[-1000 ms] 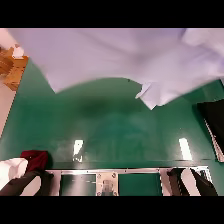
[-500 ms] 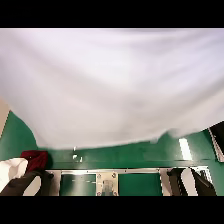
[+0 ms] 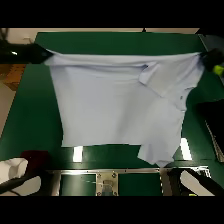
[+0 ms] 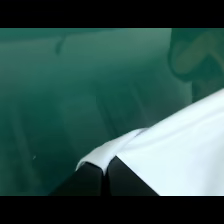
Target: Fold the shirts.
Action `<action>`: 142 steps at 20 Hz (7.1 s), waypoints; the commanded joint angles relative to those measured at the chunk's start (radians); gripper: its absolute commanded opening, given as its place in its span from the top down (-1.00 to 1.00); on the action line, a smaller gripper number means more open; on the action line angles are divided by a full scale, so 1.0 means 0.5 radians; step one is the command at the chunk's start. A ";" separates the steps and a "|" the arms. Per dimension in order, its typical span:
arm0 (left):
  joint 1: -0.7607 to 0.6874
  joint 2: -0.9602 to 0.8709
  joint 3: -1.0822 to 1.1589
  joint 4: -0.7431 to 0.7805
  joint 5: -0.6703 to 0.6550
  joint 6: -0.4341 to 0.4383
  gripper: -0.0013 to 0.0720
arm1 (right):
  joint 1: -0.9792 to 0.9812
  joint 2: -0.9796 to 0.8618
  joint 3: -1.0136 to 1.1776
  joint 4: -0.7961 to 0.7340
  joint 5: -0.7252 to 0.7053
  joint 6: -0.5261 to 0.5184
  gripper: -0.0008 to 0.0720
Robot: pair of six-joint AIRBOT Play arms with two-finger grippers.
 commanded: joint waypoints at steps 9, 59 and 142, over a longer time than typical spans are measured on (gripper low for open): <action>-0.105 -0.671 -0.087 -0.020 0.510 0.095 0.89 | 0.031 -1.095 0.626 -0.117 0.208 -0.038 0.94; -0.501 0.467 -2.068 -0.137 0.943 -1.167 -0.56 | -0.764 0.198 -1.469 -0.675 0.934 0.488 -0.20; -1.424 -1.463 0.638 -0.214 0.710 -0.517 0.89 | 0.018 -1.326 1.604 -0.260 2.039 0.031 0.94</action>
